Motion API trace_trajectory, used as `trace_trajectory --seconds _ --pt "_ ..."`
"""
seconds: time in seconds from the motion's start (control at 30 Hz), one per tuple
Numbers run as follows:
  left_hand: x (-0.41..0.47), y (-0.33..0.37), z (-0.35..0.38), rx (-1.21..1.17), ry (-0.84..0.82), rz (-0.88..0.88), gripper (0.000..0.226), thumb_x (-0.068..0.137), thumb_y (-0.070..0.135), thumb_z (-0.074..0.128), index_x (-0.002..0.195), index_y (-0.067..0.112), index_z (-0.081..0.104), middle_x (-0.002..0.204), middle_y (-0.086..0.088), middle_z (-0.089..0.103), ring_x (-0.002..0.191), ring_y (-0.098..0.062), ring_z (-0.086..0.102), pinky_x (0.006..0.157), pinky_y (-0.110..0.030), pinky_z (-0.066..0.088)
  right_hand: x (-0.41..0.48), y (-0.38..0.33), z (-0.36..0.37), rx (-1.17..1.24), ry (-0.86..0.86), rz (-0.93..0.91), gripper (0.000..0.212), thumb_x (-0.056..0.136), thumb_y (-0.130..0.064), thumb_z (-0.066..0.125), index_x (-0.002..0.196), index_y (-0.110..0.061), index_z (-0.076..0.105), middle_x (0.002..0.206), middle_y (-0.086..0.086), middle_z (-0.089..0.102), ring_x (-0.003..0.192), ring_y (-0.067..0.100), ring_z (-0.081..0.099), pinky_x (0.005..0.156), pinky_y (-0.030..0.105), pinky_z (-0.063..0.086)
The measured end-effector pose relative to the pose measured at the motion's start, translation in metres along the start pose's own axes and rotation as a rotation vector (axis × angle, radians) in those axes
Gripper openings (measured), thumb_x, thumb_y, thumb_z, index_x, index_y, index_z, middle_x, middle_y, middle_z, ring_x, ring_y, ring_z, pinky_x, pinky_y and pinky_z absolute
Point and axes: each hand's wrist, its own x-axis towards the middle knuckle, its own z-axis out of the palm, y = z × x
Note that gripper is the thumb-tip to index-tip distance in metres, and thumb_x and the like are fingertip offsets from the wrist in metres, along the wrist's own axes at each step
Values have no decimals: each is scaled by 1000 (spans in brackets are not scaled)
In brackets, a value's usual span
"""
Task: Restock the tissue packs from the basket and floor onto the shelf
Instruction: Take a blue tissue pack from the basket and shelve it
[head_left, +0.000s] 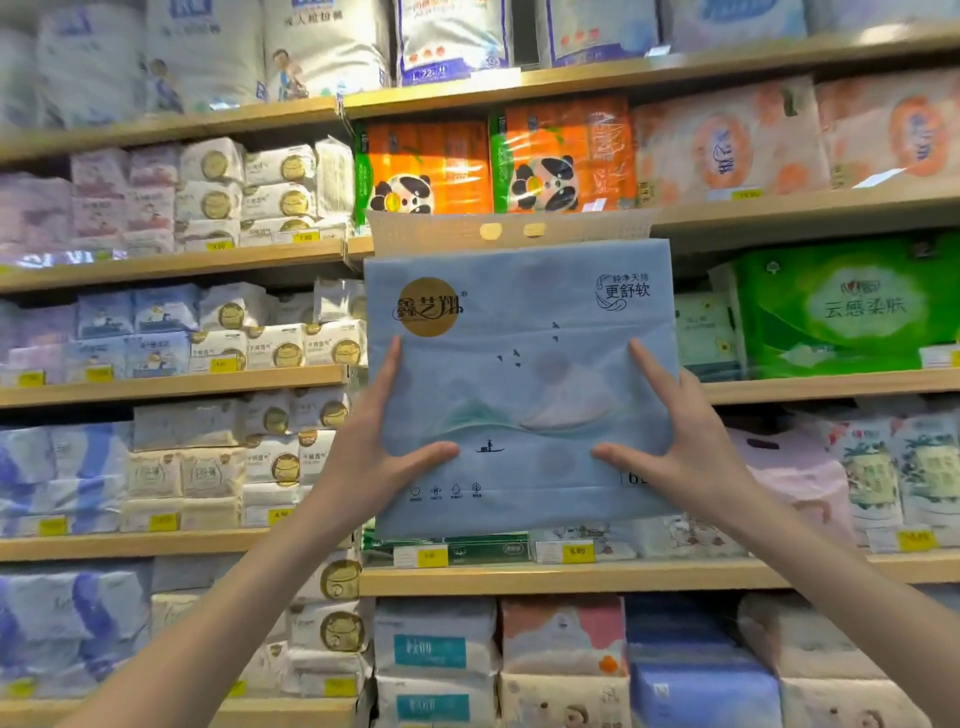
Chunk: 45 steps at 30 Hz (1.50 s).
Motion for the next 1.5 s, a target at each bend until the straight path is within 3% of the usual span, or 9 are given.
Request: trace_trajectory --seconds 0.37,0.5,0.63,0.83,0.93,1.07,1.17,1.33,1.5 --pt "97 -58 30 83 92 133 105 64 54 71 137 55 -5 148 11 29 133 -11 37 106 -43 39 99 73 42 -1 84 -116 94 68 -31 75 142 -37 16 135 12 33 125 19 36 96 16 26" --pt "133 -73 39 128 103 175 111 66 48 74 142 44 -7 146 13 29 133 -9 37 108 -38 38 133 94 51 -9 141 -171 95 68 -28 77 143 -31 19 134 14 34 124 18 36 92 7 22" --pt "164 -85 35 188 111 207 123 57 55 78 140 47 -12 148 12 27 133 -8 35 109 -35 35 162 103 64 27 172 -208 97 68 -27 77 143 -32 16 138 9 31 119 4 32 97 7 20" --pt "194 -113 29 246 179 259 123 58 44 75 142 35 -15 153 5 18 134 -3 26 105 -18 26 199 116 98 45 243 -267 99 68 -25 78 142 -32 13 138 13 28 127 14 32 99 9 20" --pt "203 -137 28 262 218 302 123 63 39 75 144 22 -15 154 -3 14 135 -3 21 100 1 19 209 119 119 7 257 -296 101 69 -23 77 140 -35 6 139 16 25 128 15 30 100 14 21" --pt "212 -164 28 298 240 352 117 69 30 76 145 10 -11 153 -10 11 128 4 16 96 8 10 221 126 146 -54 299 -337 102 71 -22 76 143 -23 4 139 21 23 128 20 29 100 17 21" --pt "228 -184 26 313 242 398 117 70 35 75 145 9 -12 153 -13 11 131 -2 16 104 1 10 231 131 166 -104 335 -339 102 71 -22 76 145 -16 6 139 24 21 127 18 25 101 18 21" --pt "248 -224 28 317 244 392 119 70 35 75 144 12 -15 151 -15 11 138 -17 17 115 -38 19 242 137 197 -157 379 -294 103 69 -22 78 145 -19 8 143 22 17 127 17 24 103 39 33" --pt "254 -255 33 336 224 251 123 68 29 79 139 28 -22 144 -21 19 135 -31 28 110 -45 25 249 141 225 -147 317 -193 103 68 -23 78 144 -28 9 141 17 22 125 20 33 98 39 37"
